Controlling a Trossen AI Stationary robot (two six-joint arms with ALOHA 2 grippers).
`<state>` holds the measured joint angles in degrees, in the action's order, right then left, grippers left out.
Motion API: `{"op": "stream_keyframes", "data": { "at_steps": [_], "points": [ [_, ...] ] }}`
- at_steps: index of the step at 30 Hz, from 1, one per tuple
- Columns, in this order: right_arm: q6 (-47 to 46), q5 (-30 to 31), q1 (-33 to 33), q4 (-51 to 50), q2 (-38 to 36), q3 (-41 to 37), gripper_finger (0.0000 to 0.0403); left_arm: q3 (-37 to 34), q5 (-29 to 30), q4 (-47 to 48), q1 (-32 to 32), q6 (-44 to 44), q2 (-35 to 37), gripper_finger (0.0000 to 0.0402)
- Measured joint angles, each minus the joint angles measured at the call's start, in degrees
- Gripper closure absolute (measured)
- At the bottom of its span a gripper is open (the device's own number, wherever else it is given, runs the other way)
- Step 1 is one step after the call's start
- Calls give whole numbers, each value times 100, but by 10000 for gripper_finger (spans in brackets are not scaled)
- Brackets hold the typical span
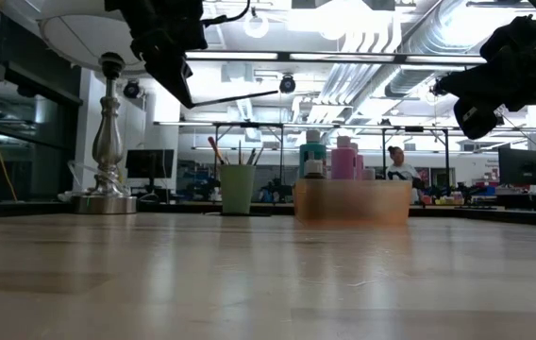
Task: Pick & Place Paint Supplies
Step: Put the black paint brush into the green cup
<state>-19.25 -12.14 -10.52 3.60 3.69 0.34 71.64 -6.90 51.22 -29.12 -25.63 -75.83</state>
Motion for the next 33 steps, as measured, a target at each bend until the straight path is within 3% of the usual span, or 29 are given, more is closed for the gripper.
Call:
{"op": "stream_keyframes", "data": {
  "at_steps": [6, 14, 24, 33],
  "points": [
    [-1, 0, 1, 0, 0, 2, 401, -1, -65, -4, 0, 186, 0, 401],
    [-2, 0, 0, 1, 1, 0, 401, -2, -649, -4, -11, 736, 0, 401],
    [-1, 0, 0, 0, 1, 0, 401, -2, -803, 38, -64, 1487, 0, 401],
    [-1, 0, 1, 1, 0, 0, 401, -4, -1957, -377, -433, 2827, 0, 401]
  ]
}}
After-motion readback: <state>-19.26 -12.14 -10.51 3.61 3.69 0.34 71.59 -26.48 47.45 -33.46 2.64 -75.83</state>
